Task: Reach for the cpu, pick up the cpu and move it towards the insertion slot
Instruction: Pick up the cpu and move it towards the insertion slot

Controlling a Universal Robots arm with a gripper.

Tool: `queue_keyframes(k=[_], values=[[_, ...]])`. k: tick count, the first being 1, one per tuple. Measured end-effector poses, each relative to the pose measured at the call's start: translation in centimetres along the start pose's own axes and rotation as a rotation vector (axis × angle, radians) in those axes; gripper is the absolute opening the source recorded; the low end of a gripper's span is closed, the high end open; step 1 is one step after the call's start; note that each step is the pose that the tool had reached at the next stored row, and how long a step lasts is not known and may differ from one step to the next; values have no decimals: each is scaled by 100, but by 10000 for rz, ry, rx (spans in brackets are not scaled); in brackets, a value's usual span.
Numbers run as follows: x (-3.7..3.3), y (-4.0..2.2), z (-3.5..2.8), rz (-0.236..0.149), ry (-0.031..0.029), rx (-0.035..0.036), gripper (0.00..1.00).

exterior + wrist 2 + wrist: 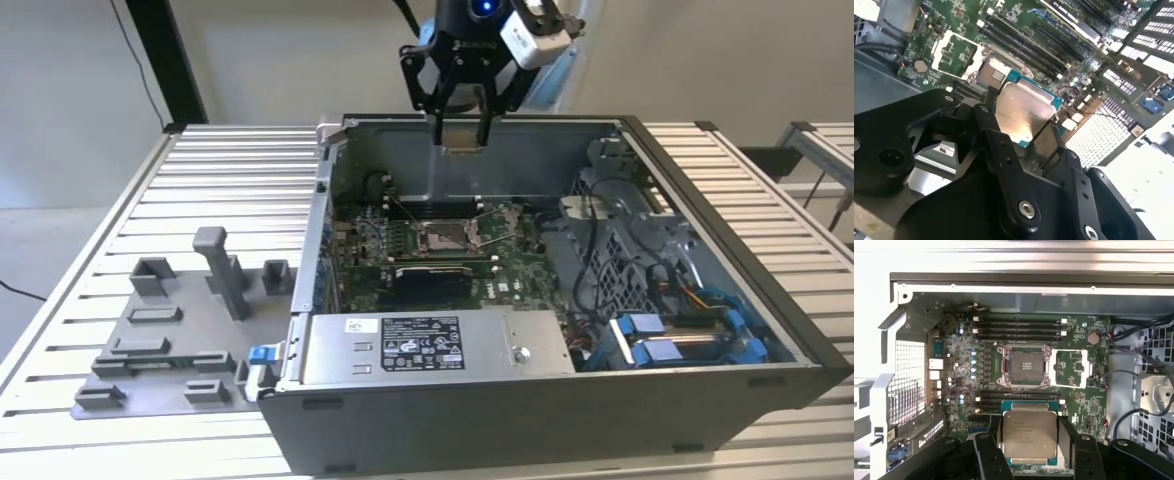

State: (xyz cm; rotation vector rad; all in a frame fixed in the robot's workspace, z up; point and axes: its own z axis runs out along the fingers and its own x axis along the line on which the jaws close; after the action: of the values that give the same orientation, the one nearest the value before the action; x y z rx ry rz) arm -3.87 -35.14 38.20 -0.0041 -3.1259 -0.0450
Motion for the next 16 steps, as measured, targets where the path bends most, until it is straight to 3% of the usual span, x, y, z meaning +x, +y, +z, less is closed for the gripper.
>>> queue_keyframes(k=[11, 16], values=[[0, 278, 9, 34, -77, -2, 0], [0, 301, 9, 43, -81, -1, 0]])
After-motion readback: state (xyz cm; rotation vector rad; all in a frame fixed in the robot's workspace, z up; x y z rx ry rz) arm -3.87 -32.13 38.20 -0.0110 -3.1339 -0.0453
